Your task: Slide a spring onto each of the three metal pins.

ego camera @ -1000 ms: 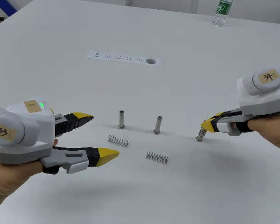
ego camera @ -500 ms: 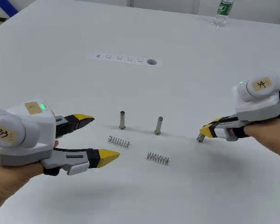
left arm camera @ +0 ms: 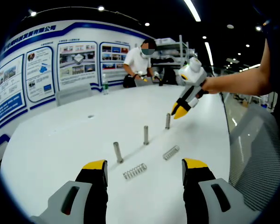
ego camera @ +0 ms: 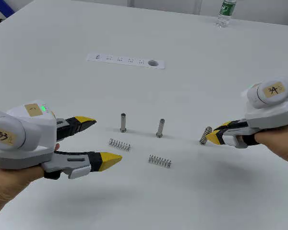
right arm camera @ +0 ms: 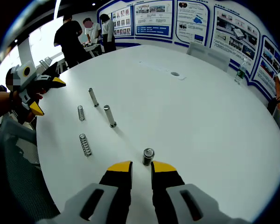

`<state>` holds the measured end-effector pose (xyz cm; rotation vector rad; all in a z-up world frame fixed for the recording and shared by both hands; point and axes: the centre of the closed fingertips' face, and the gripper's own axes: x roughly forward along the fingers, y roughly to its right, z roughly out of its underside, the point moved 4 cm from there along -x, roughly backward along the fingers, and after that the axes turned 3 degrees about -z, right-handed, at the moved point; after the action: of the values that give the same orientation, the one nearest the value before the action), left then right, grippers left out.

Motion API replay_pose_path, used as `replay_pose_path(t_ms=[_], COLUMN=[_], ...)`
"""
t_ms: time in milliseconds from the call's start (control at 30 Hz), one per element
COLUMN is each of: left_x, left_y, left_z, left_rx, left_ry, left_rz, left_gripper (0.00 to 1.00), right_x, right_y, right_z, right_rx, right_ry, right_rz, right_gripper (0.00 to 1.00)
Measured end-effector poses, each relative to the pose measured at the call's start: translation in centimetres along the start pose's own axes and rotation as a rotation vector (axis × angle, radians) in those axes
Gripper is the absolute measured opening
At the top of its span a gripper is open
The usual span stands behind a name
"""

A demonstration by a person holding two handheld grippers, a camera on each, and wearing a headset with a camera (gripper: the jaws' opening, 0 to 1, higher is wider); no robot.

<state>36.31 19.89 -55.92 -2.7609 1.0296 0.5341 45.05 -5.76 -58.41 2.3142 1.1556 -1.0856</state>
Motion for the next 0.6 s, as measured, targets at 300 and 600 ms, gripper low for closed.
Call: replay_pose_path(t_ms=[300, 600], left_x=[0.0, -0.1], left_y=[0.1, 0.2], left_z=[-0.1, -0.1], left_rx=[0.004, 0.005], left_ry=[0.001, 0.0], left_rz=[0.002, 0.003], left_gripper=[0.66, 0.65], right_x=[0.5, 2.2], right_y=[-3.1, -6.8], right_z=[0.8, -1.4], right_rx=[-0.032, -0.135], right_ry=[-0.024, -0.031], right_rz=[-0.052, -0.142], right_gripper=[0.17, 0.17])
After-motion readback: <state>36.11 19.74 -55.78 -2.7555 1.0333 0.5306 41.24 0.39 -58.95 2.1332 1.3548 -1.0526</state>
